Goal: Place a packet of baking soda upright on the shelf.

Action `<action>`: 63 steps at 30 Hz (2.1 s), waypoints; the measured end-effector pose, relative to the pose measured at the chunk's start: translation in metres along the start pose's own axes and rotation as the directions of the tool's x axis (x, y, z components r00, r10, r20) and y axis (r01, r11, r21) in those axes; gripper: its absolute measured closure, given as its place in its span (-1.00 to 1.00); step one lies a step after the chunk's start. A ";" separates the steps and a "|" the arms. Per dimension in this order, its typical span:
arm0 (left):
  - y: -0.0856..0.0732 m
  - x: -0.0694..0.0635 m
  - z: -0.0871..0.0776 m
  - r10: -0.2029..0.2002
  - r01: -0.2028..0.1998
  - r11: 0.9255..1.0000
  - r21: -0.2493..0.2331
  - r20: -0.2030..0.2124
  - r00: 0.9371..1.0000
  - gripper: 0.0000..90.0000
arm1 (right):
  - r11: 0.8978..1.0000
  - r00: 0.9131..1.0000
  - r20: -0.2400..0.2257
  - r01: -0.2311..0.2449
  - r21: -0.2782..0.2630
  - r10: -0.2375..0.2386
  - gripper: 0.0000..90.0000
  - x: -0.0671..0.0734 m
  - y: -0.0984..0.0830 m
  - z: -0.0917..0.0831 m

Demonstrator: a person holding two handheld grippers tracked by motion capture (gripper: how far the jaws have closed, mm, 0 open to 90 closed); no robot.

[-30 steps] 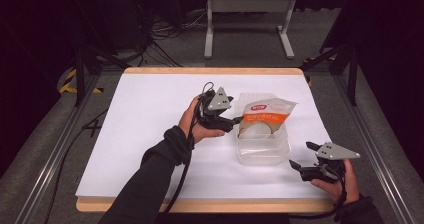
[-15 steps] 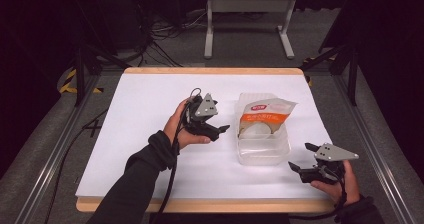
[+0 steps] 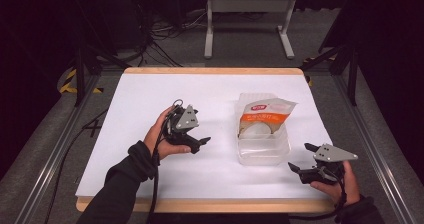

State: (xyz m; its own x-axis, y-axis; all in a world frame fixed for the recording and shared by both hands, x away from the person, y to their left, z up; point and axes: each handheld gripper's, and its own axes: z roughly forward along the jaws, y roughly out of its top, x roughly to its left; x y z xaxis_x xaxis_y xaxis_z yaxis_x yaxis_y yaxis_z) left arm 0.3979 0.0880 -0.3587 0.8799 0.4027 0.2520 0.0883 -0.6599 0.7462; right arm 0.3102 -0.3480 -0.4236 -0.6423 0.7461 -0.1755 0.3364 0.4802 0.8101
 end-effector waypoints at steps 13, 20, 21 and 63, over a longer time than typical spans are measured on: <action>-0.038 -0.006 -0.028 0.017 -0.013 0.998 0.059 -0.068 0.998 -0.84 | 1.000 1.000 0.002 0.011 0.012 -0.011 -0.70 0.001 -0.001 0.002; -0.056 -0.007 -0.036 -0.009 0.014 0.999 0.050 -0.096 0.995 -0.84 | 1.000 1.000 0.004 0.012 0.013 -0.012 -0.70 0.001 -0.001 0.001; -0.064 -0.007 -0.040 -0.024 0.029 0.999 0.043 -0.102 0.994 -0.84 | 1.000 1.000 0.003 0.015 0.015 -0.015 -0.70 0.001 -0.001 0.001; -0.198 -0.005 -0.120 -0.299 0.293 0.954 -0.061 -0.233 0.925 -0.84 | 0.999 1.000 0.013 0.017 0.029 -0.018 -0.71 0.002 -0.005 0.003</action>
State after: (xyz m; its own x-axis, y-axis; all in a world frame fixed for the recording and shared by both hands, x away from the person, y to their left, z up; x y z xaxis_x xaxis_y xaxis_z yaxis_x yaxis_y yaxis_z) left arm 0.3199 0.2924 -0.4341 0.6789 0.7179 0.1540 0.3132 -0.4729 0.8236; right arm 0.3092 -0.3477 -0.4297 -0.6392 0.7434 -0.1969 0.3448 0.5059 0.7907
